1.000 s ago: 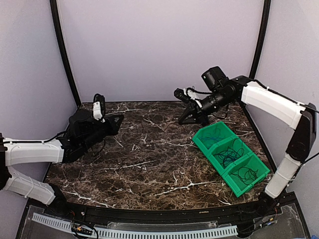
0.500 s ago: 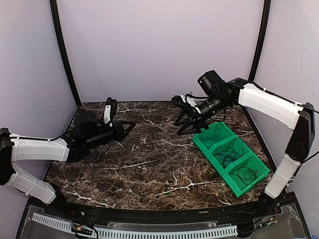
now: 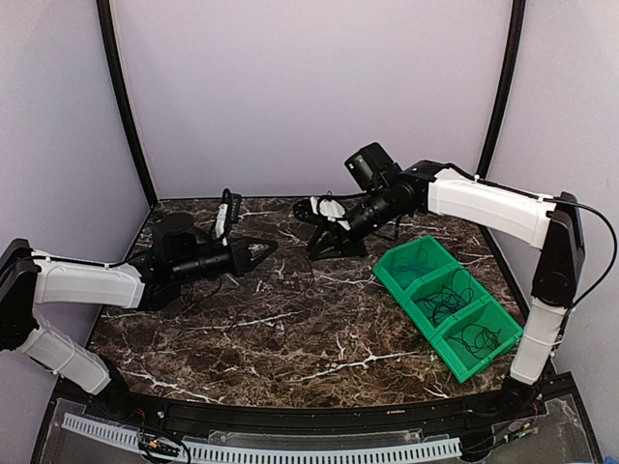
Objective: Untangle the cables
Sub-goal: Pass from the left arm to the right
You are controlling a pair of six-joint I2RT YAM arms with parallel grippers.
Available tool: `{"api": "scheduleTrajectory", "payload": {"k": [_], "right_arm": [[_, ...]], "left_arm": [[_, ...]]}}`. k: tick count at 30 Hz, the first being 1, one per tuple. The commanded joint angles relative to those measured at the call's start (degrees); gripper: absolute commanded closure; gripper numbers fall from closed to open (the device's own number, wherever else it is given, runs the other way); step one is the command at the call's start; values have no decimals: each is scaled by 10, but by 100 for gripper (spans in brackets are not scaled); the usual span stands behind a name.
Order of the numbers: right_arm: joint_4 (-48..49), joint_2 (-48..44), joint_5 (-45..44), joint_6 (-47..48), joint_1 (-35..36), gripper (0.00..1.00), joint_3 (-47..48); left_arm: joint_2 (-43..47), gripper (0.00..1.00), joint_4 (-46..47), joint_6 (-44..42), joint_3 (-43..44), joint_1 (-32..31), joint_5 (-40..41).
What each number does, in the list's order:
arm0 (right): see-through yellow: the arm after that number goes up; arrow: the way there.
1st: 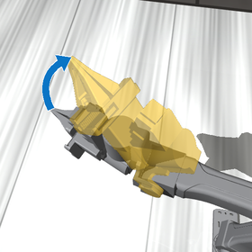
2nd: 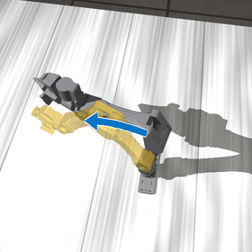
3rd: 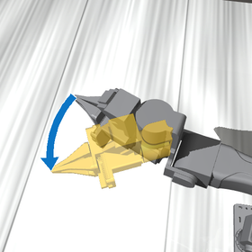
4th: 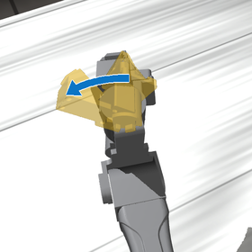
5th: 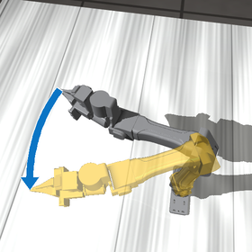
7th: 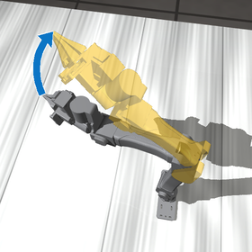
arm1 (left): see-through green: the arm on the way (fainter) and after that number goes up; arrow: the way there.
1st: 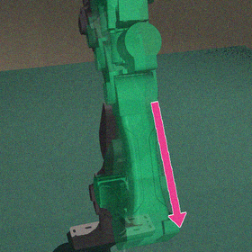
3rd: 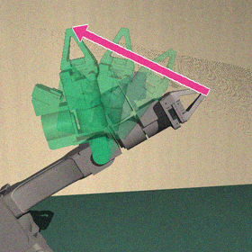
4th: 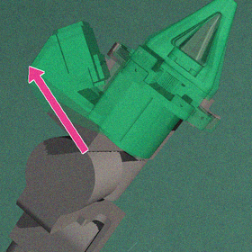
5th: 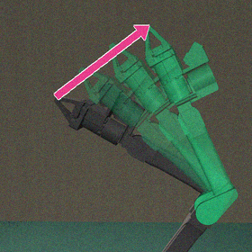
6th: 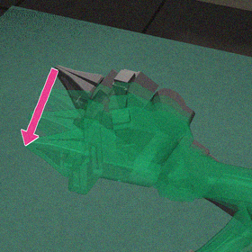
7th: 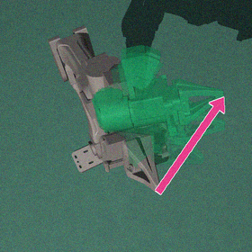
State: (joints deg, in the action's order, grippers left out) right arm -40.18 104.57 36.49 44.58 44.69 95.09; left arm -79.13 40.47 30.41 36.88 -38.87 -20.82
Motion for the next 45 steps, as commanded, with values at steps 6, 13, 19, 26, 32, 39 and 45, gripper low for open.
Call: {"api": "scheduleTrajectory", "payload": {"k": [6,13,19,26,32,39,45], "right_arm": [[26,1,-54,22,29,80,17],[17,1,-67,35,39,84,14],[-11,-16,-113,69,39,69,-3],[-10,-28,-133,68,38,75,-25],[-1,-29,-142,61,37,83,-28],[-3,-34,-115,45,25,100,-18],[-6,-28,-54,9,21,100,-17]], "left_arm": [[-25,100,41,42,30,1,-65],[-27,100,42,48,31,1,-68],[-19,100,14,32,35,1,-63],[-27,100,2,28,47,1,-74],[-29,100,-15,21,55,2,-76],[-29,100,-30,15,58,1,-69],[-9,73,-104,-33,76,-2,-14]]}}
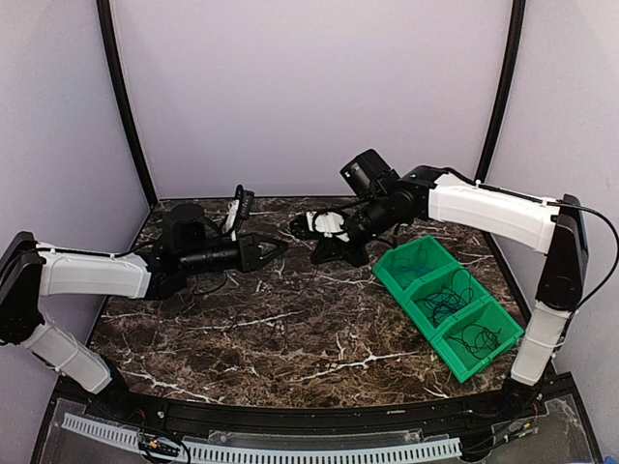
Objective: Untangle the cables
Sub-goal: Pass from the left arm to the right
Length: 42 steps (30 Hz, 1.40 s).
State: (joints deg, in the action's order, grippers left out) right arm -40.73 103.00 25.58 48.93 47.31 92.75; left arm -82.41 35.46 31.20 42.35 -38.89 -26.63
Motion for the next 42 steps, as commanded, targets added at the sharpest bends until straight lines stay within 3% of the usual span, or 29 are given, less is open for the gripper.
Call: {"api": "scheduleTrajectory", "payload": {"k": [1,4,10,18,24,36,42], "right_arm": [[1,-9,70,-45,-8,100,5],[-8,3,112,-70,-12,100,3],[-37,32,183,-102,-22,100,12],[-45,45,246,-132,-37,100,17],[-40,52,290,-165,-40,100,22],[-37,46,300,-165,-40,100,16],[-37,45,302,-166,-40,100,16]], "left_arm": [[50,66,-67,-67,11,-9,62],[108,60,-98,-126,-12,-33,166],[186,62,-187,-259,-25,-108,286],[158,76,-220,-337,26,-156,228],[90,76,-216,-369,66,-171,233],[53,74,-205,-395,90,-173,258],[47,80,-204,-390,90,-173,255]]}}
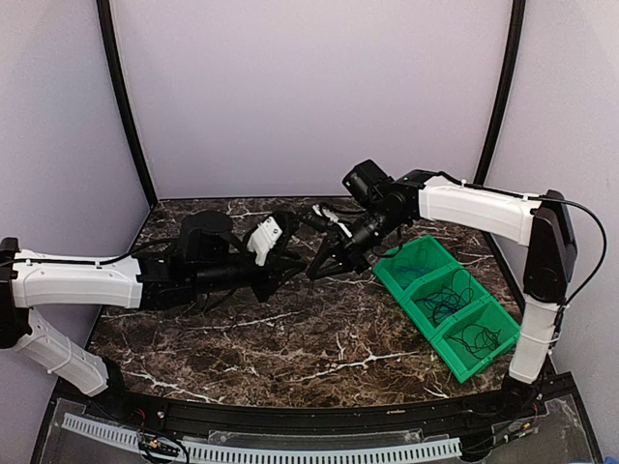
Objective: Untangle the cables
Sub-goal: Pass from the left arm to the right, then pass from the right arm to the left
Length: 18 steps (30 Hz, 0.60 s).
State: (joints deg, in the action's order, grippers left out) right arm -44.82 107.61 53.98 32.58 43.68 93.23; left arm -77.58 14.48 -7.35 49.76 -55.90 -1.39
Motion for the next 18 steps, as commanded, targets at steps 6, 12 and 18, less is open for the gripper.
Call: {"api": "scheduleTrajectory", "payload": {"k": [6,12,18], "right_arm": [[6,0,19,-7,-3,100,12],[11,2,17,-14,-3,100,12],[13,-1,8,-13,-4,100,6]], "left_arm": [[-5,85,17,-1,17,-3,-7],[-13,90,27,6,20,-3,-13],[-6,98,40,23,11,-3,3]]}}
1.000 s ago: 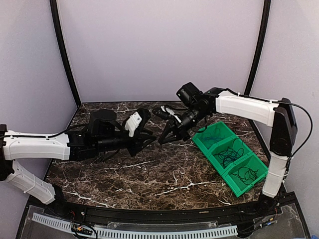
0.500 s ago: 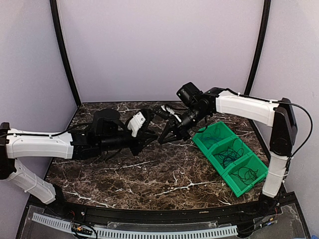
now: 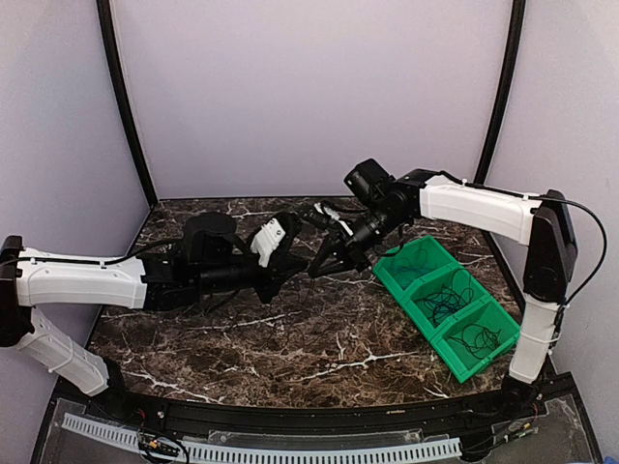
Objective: Untangle the cables
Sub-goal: Pass from the right arm to the left
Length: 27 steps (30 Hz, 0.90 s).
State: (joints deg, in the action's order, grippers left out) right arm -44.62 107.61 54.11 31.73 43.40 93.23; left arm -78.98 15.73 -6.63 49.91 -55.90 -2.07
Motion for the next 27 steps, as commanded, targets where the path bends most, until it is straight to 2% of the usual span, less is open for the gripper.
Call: {"api": "scheduleTrajectory", "payload": {"k": [1,7,14,16,22,27], "right_arm": [[13,-3,5,-4,-1,100,4],[16,-5,2,-4,-1,100,-2],[-21,-27,-31,40,-19,74,18],[-16,-52,-50,51,-34,72,14],[-27,-83,-97,87,-39,77,16],[-11,-94,-111,90,-38,89,13]], "left_arm": [[10,99,34,18,7,-3,11],[21,100,41,24,-6,-3,5],[15,100,36,26,-3,-2,-7],[11,100,29,28,0,-1,-14],[-8,100,-5,38,21,2,-38],[-15,100,-4,46,24,3,-59]]}}
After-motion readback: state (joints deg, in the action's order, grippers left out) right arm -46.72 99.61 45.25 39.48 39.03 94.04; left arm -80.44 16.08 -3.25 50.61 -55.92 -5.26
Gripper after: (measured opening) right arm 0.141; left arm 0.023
